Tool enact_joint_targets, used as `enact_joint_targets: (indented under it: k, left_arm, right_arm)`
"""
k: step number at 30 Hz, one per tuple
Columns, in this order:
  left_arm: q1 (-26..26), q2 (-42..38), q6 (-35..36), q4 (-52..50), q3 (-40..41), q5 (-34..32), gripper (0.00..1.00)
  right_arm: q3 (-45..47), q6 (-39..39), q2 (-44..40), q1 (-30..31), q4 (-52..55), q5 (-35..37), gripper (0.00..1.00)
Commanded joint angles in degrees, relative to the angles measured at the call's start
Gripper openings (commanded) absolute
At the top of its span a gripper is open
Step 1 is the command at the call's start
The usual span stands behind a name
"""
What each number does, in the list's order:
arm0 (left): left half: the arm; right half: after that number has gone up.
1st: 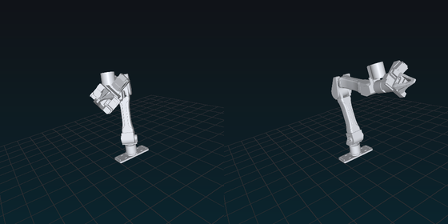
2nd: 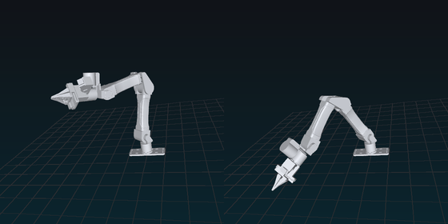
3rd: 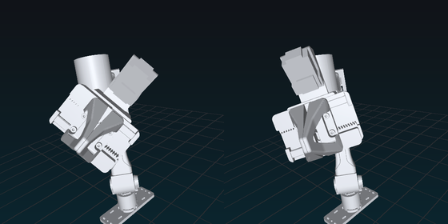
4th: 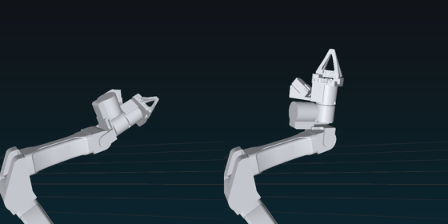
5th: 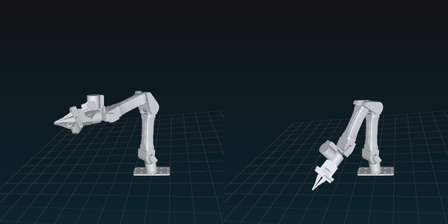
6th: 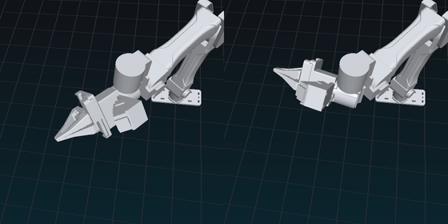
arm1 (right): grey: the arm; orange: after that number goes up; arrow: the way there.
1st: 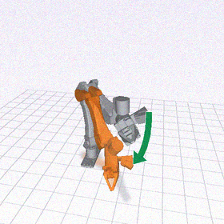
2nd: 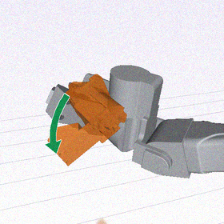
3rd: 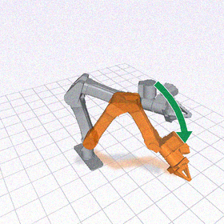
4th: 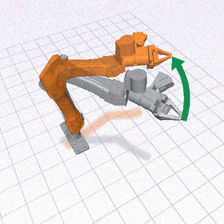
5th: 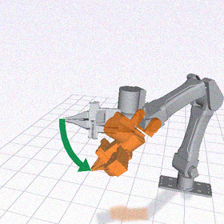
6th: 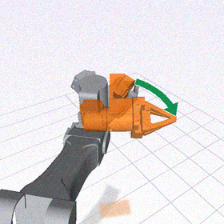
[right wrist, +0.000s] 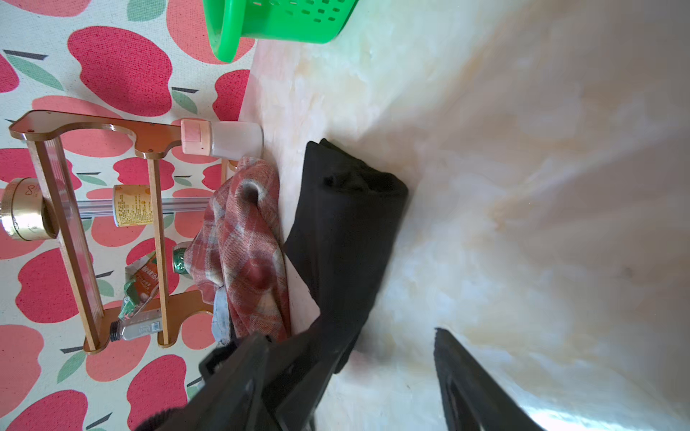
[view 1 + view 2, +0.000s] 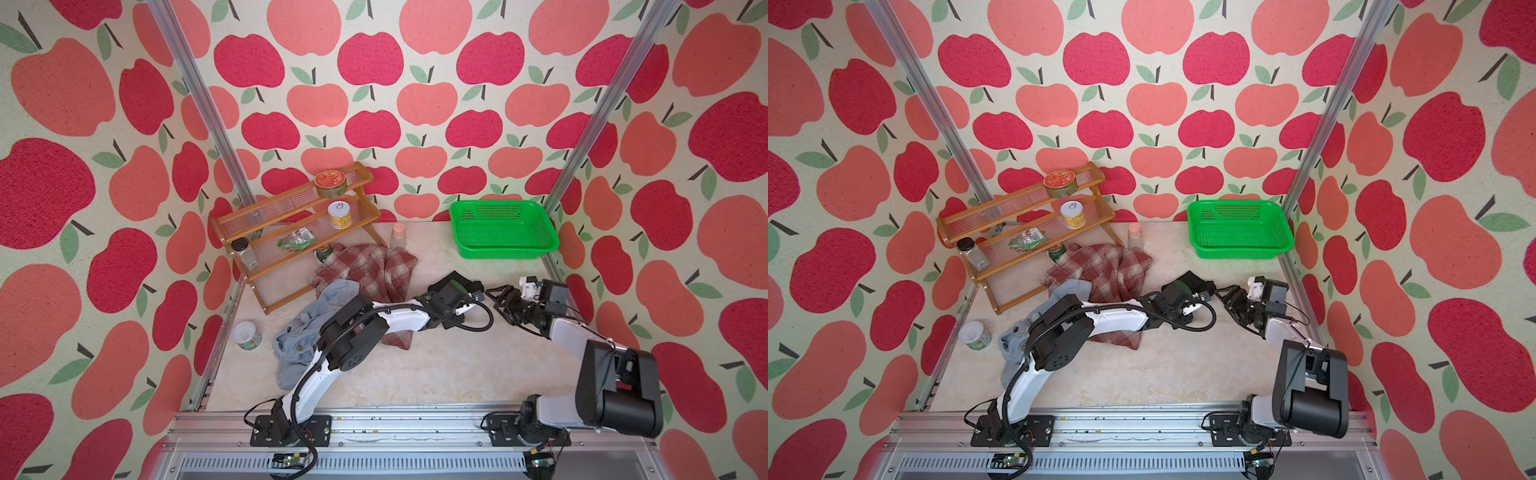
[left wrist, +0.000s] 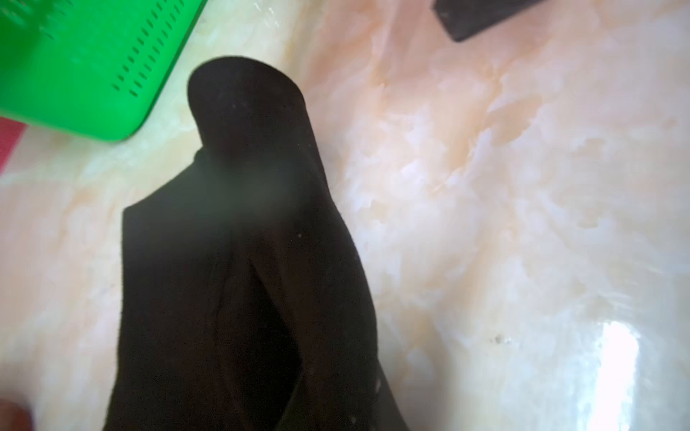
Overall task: Roll up the skirts
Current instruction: Roll the skirt at the center of the board.
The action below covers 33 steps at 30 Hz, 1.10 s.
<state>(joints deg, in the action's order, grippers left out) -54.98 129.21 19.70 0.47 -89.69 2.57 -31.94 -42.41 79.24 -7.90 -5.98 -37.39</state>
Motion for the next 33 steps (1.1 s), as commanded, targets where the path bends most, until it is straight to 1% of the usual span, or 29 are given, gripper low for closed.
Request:
enact_joint_targets:
  k: [1, 3, 6, 11, 15, 21, 26, 33]
  left_arm:
    - [3.3, -0.7, -11.3, -6.1, 1.1, 17.1, 0.13]
    - [5.1, -0.3, -14.7, -5.1, 0.8, 24.3, 0.13]
    - [6.8, 1.1, -18.0, -5.0, -0.8, 31.2, 0.13]
    - [8.2, 4.1, -22.6, -3.7, -2.7, 38.7, 0.14]
    - [9.6, 6.6, -28.1, 0.6, -2.9, 44.0, 0.14]
    - [10.6, 7.3, -32.5, 4.9, -2.3, 48.8, 0.15]
    - [11.8, 6.9, -36.3, 9.0, -1.6, 52.1, 0.16]
    - [13.0, 9.0, -39.7, 11.1, -3.1, 56.2, 0.17]
  right_arm:
    - [3.4, 0.8, 0.6, -0.2, -4.1, -1.6, 0.77]
    - [5.7, -1.7, 2.6, -0.2, -11.5, -4.6, 0.78]
    - [5.9, -2.9, 6.1, 0.3, -15.6, -6.6, 0.79]
    - [4.0, -3.1, 10.5, 1.6, -16.9, -6.1, 0.79]
    - [2.4, -4.4, 14.8, 3.2, -19.2, -5.8, 0.79]
    - [0.4, -6.5, 21.2, 5.0, -22.6, -5.4, 0.74]
    - [-1.5, -6.6, 24.8, 7.1, -23.0, -4.7, 0.69]
    - [-2.4, -8.9, 28.1, 8.9, -27.2, -5.4, 0.68]
